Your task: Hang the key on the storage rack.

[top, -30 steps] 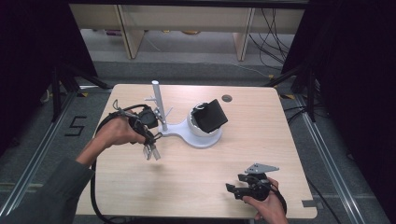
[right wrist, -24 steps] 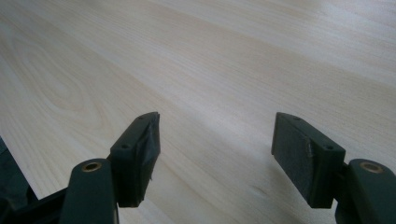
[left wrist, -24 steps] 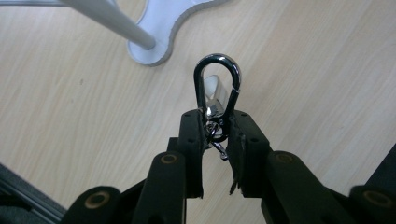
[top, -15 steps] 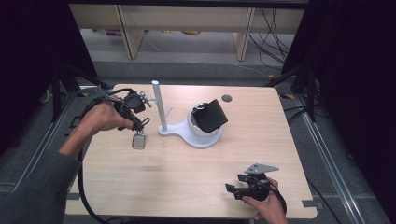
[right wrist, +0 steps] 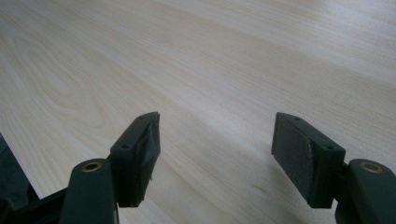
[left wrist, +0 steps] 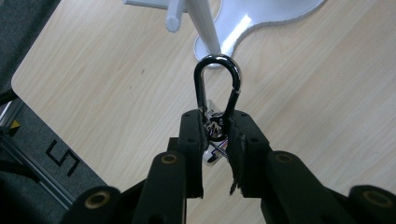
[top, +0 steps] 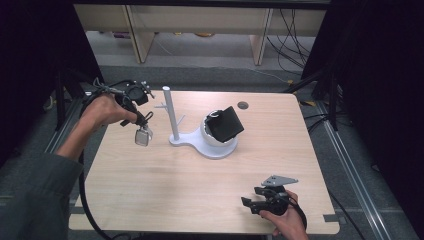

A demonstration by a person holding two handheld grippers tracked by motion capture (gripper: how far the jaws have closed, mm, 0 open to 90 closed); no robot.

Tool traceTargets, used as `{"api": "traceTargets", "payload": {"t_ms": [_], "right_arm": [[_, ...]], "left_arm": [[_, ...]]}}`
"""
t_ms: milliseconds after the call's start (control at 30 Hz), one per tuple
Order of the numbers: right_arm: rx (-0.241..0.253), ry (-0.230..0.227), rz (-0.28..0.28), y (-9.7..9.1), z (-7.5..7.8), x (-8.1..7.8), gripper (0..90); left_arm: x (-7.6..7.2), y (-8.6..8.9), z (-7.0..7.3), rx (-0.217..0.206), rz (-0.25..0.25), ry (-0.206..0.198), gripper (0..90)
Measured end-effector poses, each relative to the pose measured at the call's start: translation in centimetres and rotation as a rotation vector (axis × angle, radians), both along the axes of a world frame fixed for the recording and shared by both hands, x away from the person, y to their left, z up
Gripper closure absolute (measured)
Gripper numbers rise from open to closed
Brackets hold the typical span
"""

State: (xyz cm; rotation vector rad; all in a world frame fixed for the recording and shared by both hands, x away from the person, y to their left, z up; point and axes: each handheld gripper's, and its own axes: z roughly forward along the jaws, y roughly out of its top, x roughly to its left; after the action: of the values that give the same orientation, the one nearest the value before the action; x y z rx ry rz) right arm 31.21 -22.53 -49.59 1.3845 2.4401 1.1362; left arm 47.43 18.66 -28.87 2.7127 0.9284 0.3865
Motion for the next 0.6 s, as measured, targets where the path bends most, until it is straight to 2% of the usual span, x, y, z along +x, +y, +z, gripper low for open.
{"api": "traceTargets", "payload": {"t_ms": [100,133,200,267,333,367,400,433,467,500,567,600], "right_arm": [[-0.008,-0.039,0.026,-0.1,-0.1,0.2,33.5],[-0.027,-0.042,0.028,-0.2,0.0,0.2,33.5],[-0.031,-0.033,0.023,-0.2,0.0,0.2,33.5],[-0.017,-0.033,0.027,-0.2,-0.1,0.2,33.5],[-0.037,-0.032,0.025,-0.2,0.0,0.2,33.5],[-0.037,-0.032,0.025,-0.2,0.0,0.2,33.5],[0.015,-0.047,0.016,0.1,-0.4,0.1,33.4],[0.015,-0.047,0.016,0.1,-0.4,0.1,33.4],[0.032,-0.028,0.001,0.3,-0.5,0.0,33.4],[-0.001,-0.006,0.010,0.2,-0.2,0.0,33.4],[-0.020,-0.012,0.025,0.1,-0.1,0.0,33.4],[0.004,0.006,0.001,0.3,-0.1,-0.2,33.4]], "left_arm": [[0.4,0.1,0.3,0.014,0.008,0.001,75.6],[0.5,0.1,0.4,0.007,0.009,0.000,75.5],[0.8,0.2,0.6,-0.013,0.020,-0.009,75.5],[1.0,0.2,0.8,-0.002,0.024,-0.006,75.6],[1.3,0.1,0.9,-0.013,0.035,-0.004,75.6],[1.4,0.1,0.8,-0.004,0.040,-0.008,75.6],[1.7,0.1,0.8,0.008,0.043,-0.006,75.6],[1.7,0.1,0.8,0.008,0.043,-0.006,75.6],[1.9,0.0,0.9,-0.008,0.048,-0.010,75.6],[2.0,0.0,0.9,-0.018,0.050,-0.010,75.6],[2.2,-0.2,0.9,-0.013,0.051,-0.010,75.6],[2.3,-0.3,0.9,-0.009,0.048,-0.001,75.6]]}}
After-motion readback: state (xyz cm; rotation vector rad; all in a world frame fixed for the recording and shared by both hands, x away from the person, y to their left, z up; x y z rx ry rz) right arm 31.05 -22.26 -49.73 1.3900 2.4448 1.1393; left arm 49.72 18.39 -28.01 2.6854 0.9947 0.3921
